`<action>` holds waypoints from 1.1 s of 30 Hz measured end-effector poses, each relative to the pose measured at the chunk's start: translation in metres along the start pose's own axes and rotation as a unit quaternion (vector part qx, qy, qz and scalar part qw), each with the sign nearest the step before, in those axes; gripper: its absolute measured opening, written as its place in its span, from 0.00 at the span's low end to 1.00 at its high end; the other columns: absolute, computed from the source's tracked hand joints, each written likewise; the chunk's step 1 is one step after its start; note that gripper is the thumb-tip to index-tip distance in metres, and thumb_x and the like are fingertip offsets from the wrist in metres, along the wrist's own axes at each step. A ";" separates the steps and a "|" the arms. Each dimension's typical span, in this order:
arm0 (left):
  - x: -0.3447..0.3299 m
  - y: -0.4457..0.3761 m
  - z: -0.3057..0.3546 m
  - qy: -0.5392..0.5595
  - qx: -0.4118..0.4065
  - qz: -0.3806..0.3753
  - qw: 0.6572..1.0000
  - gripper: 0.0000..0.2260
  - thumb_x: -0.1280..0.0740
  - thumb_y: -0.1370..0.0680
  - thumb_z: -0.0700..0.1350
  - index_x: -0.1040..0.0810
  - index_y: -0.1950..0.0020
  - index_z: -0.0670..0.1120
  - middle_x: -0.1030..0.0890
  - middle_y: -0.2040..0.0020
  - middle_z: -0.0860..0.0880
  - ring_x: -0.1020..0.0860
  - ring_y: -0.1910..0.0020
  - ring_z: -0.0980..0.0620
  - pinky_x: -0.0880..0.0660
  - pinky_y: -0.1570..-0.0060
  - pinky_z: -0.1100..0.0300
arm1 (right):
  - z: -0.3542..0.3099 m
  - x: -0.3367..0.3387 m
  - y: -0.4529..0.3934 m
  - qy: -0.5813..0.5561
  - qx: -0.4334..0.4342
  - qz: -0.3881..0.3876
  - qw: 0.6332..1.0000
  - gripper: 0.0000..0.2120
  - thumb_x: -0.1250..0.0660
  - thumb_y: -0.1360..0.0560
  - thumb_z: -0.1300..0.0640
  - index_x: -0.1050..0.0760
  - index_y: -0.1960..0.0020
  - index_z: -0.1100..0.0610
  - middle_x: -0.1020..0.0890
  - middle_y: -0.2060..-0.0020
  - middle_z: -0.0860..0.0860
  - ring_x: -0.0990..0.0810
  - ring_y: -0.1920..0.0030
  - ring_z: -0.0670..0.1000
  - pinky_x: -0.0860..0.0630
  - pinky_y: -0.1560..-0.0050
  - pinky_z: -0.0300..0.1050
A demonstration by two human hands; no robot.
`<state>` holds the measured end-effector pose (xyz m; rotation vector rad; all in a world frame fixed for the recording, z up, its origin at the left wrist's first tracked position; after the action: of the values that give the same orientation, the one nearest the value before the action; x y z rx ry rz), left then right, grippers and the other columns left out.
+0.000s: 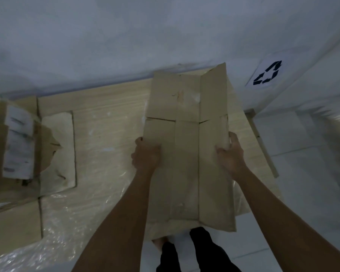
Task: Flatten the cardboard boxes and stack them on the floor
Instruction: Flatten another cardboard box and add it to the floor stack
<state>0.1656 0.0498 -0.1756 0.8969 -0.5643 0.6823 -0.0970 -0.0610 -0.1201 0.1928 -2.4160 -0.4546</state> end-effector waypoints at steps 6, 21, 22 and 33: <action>0.011 -0.003 -0.020 0.092 -0.064 0.006 0.994 0.18 0.36 0.19 0.45 0.28 0.30 0.40 0.21 0.37 0.39 0.22 0.39 0.39 0.28 0.47 0.52 | 0.006 0.012 0.012 -0.094 0.007 -0.008 0.996 0.14 0.37 0.21 0.57 0.27 0.38 0.46 0.17 0.47 0.50 0.18 0.48 0.55 0.21 0.45 0.56; -0.003 0.111 0.037 0.333 -0.151 -0.008 0.931 0.16 0.29 0.22 0.42 0.20 0.34 0.46 0.15 0.44 0.47 0.17 0.47 0.48 0.20 0.54 0.58 | 0.038 0.148 0.045 -0.255 0.106 0.017 0.961 0.14 0.37 0.20 0.64 0.24 0.38 0.53 0.16 0.50 0.53 0.19 0.54 0.52 0.23 0.51 0.50; -0.009 0.130 0.048 0.344 -0.155 -0.001 0.926 0.14 0.30 0.21 0.41 0.20 0.36 0.45 0.15 0.45 0.47 0.16 0.49 0.49 0.21 0.56 0.60 | 0.044 0.166 0.043 -0.245 0.113 0.027 0.962 0.13 0.37 0.21 0.63 0.23 0.39 0.53 0.16 0.53 0.53 0.19 0.56 0.51 0.23 0.53 0.50; -0.137 0.260 0.179 0.408 -0.159 0.030 0.899 0.04 0.28 0.22 0.43 0.19 0.49 0.45 0.16 0.52 0.47 0.19 0.55 0.51 0.23 0.57 0.58 | 0.109 0.367 -0.032 -0.212 0.124 0.129 0.961 0.07 0.30 0.27 0.57 0.25 0.62 0.55 0.28 0.73 0.46 0.33 0.74 0.40 0.33 0.69 0.37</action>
<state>-0.1445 -0.0268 -0.0475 0.2287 0.0596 0.9136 -0.4486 -0.1528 0.0050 -0.1276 -2.8645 -0.0732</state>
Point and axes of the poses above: each hand's wrist, its own y-axis away from the middle knuckle, its own x-axis out of the back of the hand, z = x × y, the point moved 5 cm from there along -y, towards the middle knuckle
